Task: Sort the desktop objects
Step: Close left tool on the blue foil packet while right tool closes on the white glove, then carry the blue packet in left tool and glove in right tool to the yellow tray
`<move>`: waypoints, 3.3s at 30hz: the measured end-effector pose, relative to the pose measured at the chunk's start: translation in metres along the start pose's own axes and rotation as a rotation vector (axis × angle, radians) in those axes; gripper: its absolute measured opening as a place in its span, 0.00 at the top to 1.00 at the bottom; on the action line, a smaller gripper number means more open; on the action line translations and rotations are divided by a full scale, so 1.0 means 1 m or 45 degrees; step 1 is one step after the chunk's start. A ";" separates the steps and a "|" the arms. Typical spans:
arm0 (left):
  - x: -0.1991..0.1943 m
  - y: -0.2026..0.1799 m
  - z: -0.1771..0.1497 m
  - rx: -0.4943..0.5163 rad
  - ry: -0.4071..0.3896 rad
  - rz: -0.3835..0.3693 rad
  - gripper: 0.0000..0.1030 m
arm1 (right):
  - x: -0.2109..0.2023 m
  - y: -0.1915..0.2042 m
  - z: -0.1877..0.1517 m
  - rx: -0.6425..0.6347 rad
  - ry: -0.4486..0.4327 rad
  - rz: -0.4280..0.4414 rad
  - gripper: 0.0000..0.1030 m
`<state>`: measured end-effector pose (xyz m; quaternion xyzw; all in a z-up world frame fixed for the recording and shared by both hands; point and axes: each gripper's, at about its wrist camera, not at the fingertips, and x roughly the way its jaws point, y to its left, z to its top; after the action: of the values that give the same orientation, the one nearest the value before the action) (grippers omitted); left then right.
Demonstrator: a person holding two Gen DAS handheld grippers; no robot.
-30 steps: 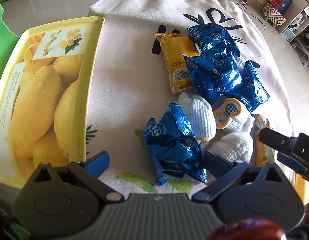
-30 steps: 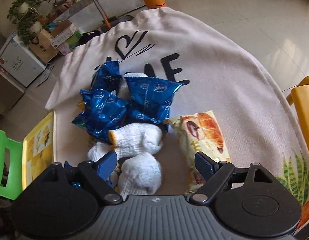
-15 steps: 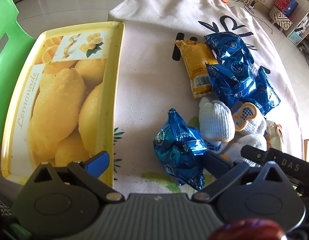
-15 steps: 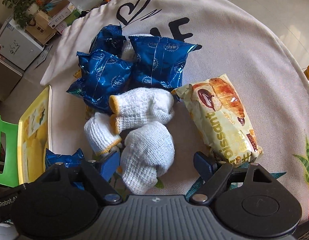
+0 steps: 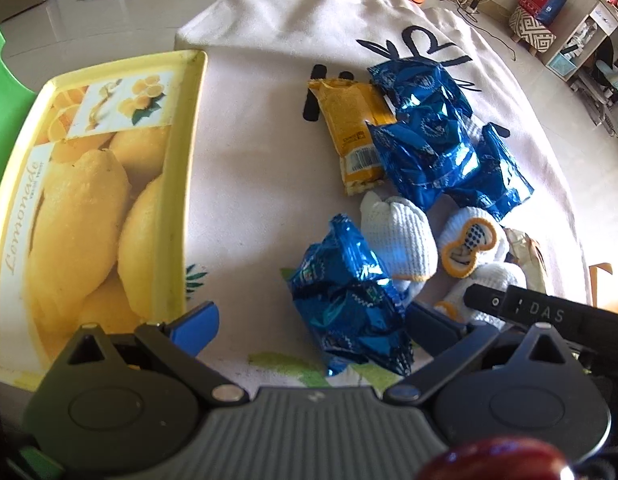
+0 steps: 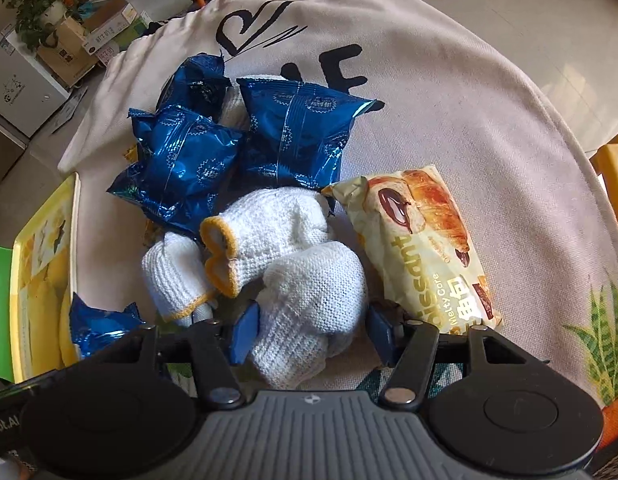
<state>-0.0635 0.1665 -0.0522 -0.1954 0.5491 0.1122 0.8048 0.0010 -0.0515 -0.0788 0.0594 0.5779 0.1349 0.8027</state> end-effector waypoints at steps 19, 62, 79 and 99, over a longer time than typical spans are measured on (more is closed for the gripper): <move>0.029 -0.020 -0.013 0.139 0.080 0.051 0.00 | 0.002 -0.004 0.001 -0.019 -0.006 -0.122 0.41; 0.058 -0.039 -0.019 0.220 0.039 0.208 0.00 | 0.019 0.004 -0.005 -0.078 0.032 -0.152 0.18; 0.039 -0.043 -0.021 0.215 -0.032 0.099 0.41 | 0.013 0.005 -0.002 -0.089 0.004 -0.115 0.45; 0.016 -0.040 -0.017 0.218 -0.094 0.076 0.42 | -0.018 0.002 -0.010 -0.052 -0.029 -0.072 0.47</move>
<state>-0.0558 0.1229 -0.0648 -0.1054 0.5321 0.0959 0.8346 -0.0141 -0.0554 -0.0656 0.0281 0.5673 0.1233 0.8137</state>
